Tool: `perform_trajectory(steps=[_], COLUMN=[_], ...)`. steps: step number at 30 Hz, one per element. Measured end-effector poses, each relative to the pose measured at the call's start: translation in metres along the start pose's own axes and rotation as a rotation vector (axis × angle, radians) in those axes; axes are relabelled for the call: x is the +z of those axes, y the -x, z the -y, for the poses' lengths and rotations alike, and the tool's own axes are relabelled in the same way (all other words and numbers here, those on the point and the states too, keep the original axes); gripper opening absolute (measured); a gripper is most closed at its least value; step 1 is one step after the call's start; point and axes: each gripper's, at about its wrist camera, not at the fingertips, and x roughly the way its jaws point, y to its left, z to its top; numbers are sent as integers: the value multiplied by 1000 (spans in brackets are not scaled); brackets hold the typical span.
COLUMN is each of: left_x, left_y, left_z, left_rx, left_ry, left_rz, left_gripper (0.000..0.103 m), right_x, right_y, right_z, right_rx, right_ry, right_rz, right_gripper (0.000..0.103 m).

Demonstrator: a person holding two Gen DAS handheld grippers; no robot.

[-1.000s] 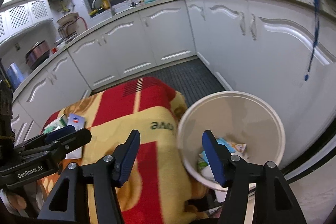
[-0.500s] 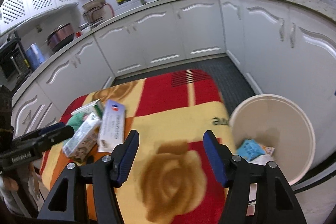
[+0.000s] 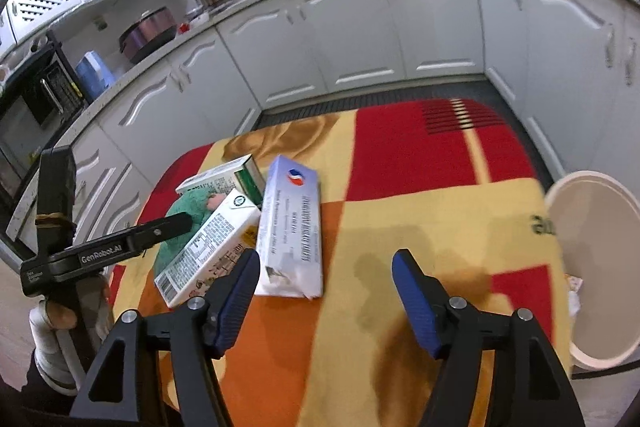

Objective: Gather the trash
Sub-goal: 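Grasp the green towel with the left gripper while the right grasps the white medicine box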

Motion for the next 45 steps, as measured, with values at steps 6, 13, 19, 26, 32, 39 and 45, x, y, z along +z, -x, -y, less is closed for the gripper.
perform_trajectory(steps=[6, 13, 19, 26, 32, 39, 45], left_x=[2, 1, -1, 5, 4, 0, -5], left_y=[-21, -13, 0, 28, 37, 57, 71], left_z=[-7, -13, -13, -23, -28, -23, -6], left_rx=[-10, -55, -53, -54, -49, -47, -51], left_ry=[9, 2, -7, 8, 21, 16, -13], left_rz=[-28, -27, -4, 57, 71, 103, 128], left_gripper=[66, 50, 48, 47, 47, 47, 47], right_x=[7, 14, 16, 8, 5, 9, 4], right_y=[-40, -75, -85, -63, -54, -75, -49], right_z=[-3, -1, 2, 3, 12, 2, 8], right_rx=[41, 87, 111, 37, -48, -78, -60], right_ry=[-16, -37, -58, 30, 66, 88, 76], right_rz=[-75, -134, -126, -114, -145, -129, -73], right_gripper=[66, 66, 46, 44, 53, 54, 44])
